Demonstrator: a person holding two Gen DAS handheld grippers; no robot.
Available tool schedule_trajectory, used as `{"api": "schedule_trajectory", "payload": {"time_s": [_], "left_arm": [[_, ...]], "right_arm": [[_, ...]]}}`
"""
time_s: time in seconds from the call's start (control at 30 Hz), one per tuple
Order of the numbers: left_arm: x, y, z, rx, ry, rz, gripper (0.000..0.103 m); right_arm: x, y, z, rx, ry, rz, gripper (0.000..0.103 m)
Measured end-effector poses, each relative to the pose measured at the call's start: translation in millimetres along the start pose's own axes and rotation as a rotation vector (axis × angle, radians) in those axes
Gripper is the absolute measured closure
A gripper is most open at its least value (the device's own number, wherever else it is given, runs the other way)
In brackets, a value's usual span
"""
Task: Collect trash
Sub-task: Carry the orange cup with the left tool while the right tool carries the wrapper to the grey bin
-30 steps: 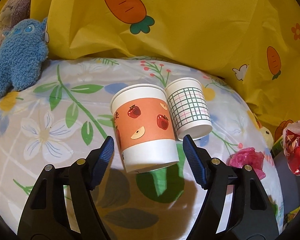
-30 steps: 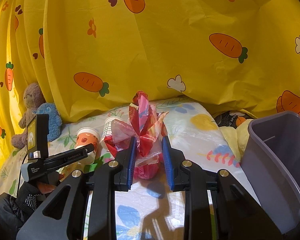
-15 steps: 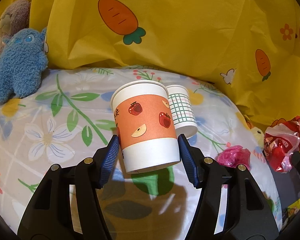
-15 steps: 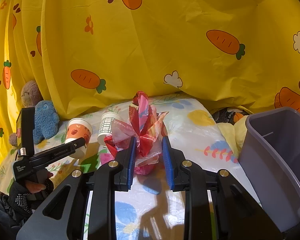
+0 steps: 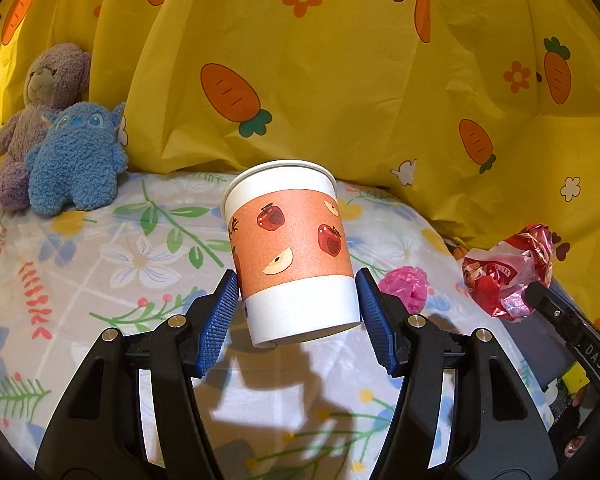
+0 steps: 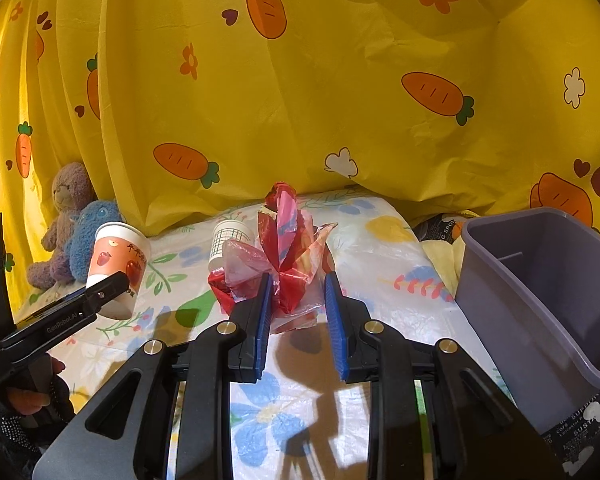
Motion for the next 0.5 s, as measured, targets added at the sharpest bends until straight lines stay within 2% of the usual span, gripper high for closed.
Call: {"api": "schedule_trajectory", "payload": {"time_s": [0.5], "left_arm": [[41.6, -36.7, 11.4, -0.031, -0.02, 0.1, 0.044]], "right_arm": [[43.2, -8.3, 12.8, 0.006, -0.006, 0.049, 0.076]]}}
Point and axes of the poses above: each gripper's, at about its wrist camera, not at the fingertips, and x roughly against the way its jaws point, y to its left, z to its underside, the point moved 6 cm from there along -x, roughly the way its jaws point, and after that the axes turned 7 degrees about -y, right-handed, at the moved point
